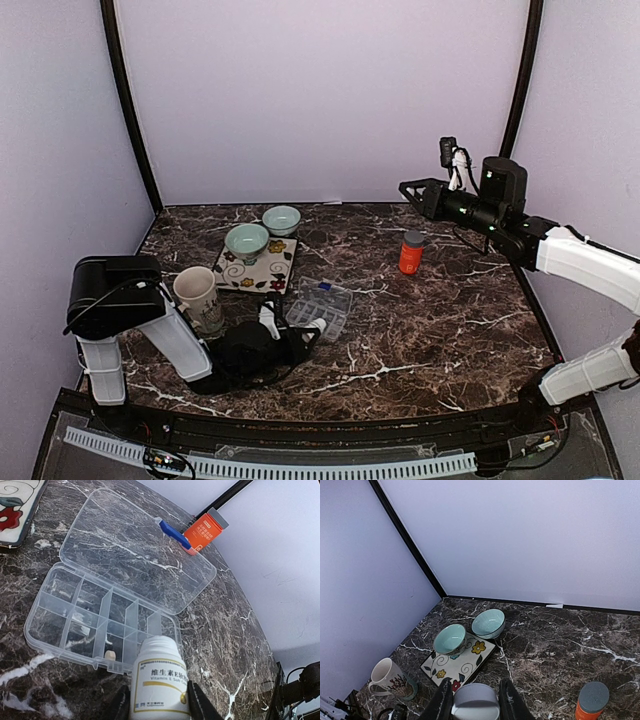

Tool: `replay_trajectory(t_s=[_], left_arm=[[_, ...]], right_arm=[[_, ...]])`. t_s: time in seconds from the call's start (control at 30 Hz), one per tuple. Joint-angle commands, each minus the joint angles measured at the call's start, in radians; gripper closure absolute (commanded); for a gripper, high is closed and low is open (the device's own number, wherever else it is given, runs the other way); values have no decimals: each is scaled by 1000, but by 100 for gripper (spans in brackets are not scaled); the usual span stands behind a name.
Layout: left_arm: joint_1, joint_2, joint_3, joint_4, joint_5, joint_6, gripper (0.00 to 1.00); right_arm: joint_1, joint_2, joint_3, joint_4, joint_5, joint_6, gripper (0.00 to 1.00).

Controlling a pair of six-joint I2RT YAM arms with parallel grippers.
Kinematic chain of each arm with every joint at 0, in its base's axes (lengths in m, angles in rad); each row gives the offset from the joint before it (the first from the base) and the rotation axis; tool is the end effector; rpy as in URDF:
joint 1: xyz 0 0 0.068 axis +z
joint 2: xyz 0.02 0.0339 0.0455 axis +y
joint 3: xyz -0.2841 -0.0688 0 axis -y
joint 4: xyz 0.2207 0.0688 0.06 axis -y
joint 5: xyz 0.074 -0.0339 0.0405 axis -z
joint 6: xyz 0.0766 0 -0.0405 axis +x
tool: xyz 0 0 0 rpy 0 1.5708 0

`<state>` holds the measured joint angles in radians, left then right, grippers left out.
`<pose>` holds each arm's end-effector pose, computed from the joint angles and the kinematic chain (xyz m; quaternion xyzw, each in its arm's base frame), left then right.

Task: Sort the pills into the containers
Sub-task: Pour the pill into the compartment of the pill container.

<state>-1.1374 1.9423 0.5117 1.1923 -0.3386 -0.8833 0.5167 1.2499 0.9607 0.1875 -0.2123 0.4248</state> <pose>0.1724 -0.3119 0.1335 -0.0051 0.7819 -0.4456 0.4360 0.2591 0.1658 0.3626 -0.1048 0.7339 0.3724 0.5583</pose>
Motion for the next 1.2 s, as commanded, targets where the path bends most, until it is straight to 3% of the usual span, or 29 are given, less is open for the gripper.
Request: replay_trajectory(t_s=[0.0, 1.17], left_arm=[[-5, -51, 20, -34, -17, 9, 100], [-8, -69, 43, -115, -25, 5, 100]], right_arm=[[-8, -10, -1, 44, -5, 3, 100], [-9, -3, -5, 41, -4, 9, 100]])
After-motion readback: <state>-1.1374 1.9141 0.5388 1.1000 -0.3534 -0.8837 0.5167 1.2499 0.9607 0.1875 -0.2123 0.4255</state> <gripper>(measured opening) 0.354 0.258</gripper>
